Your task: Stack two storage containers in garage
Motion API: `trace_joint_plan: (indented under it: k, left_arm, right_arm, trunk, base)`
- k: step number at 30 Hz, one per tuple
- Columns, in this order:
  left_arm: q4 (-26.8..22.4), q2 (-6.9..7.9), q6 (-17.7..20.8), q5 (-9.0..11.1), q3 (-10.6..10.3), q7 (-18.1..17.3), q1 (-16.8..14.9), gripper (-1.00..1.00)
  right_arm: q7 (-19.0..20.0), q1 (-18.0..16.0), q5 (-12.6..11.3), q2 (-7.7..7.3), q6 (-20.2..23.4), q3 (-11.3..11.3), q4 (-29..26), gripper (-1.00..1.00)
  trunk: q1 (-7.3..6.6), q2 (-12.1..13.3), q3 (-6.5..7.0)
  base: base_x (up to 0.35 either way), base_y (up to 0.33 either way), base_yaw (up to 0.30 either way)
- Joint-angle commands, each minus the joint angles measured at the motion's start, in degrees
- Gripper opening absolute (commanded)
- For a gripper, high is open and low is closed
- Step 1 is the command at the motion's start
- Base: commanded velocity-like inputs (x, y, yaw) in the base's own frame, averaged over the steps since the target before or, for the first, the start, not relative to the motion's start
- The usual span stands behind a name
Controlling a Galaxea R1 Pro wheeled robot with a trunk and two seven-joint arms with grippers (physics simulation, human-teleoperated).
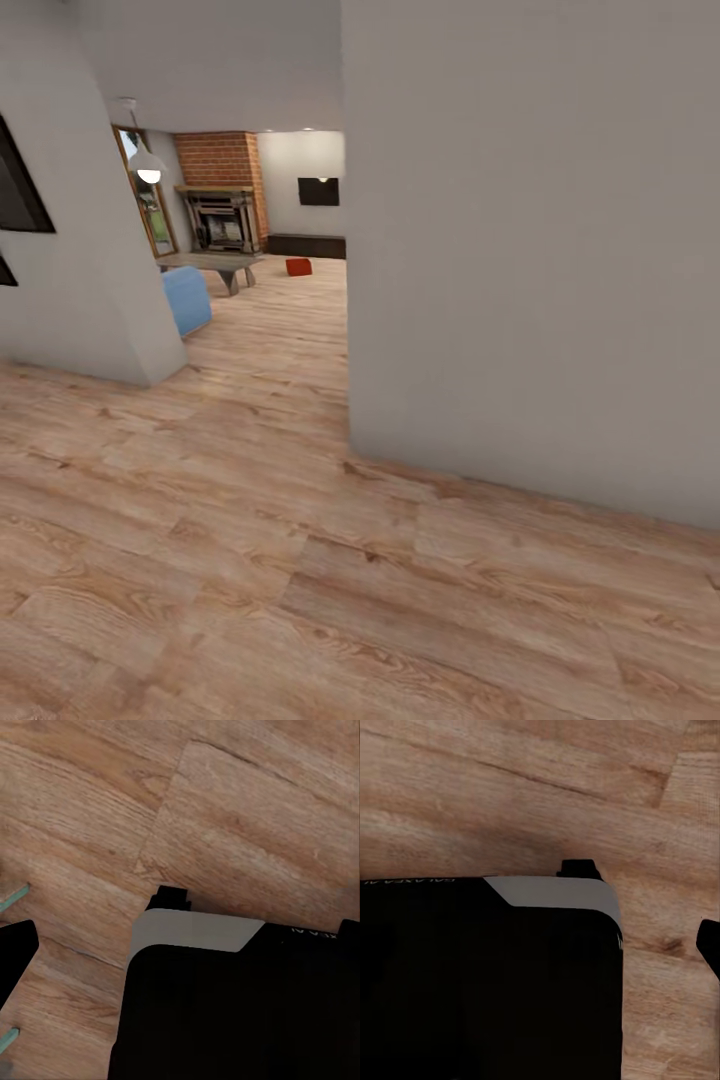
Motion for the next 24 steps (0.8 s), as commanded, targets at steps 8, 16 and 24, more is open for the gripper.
trace_joint_plan:
  k: [8,16,24]
  left_arm:
    - [-0.01,-0.02,0.12,0.47,-0.19,0.2,-0.04,1.0]
    - [-0.01,-0.02,0.11,0.44,-0.2,0.19,-0.04,1.0]
    - [-0.01,-0.02,0.12,0.42,-0.19,0.17,-0.04,1.0]
  right_arm:
    - [-0.05,-0.07,-0.48,0.04,-0.29,0.47,0.17,1.0]
    - [-0.05,-0.07,-0.42,0.04,-0.28,0.48,0.17,1.0]
    - [-0.05,-0.07,-0.42,0.06,-0.29,0.48,0.17,1.0]
  trunk:
    - [0.04,-0.04,-0.06]
    - [0.04,-0.04,-0.06]
    - [0.04,-0.04,-0.06]
  base:
    - [0.323,0.0,0.271]
    - [0.323,0.0,0.271]
    - [0.323,0.0,0.271]
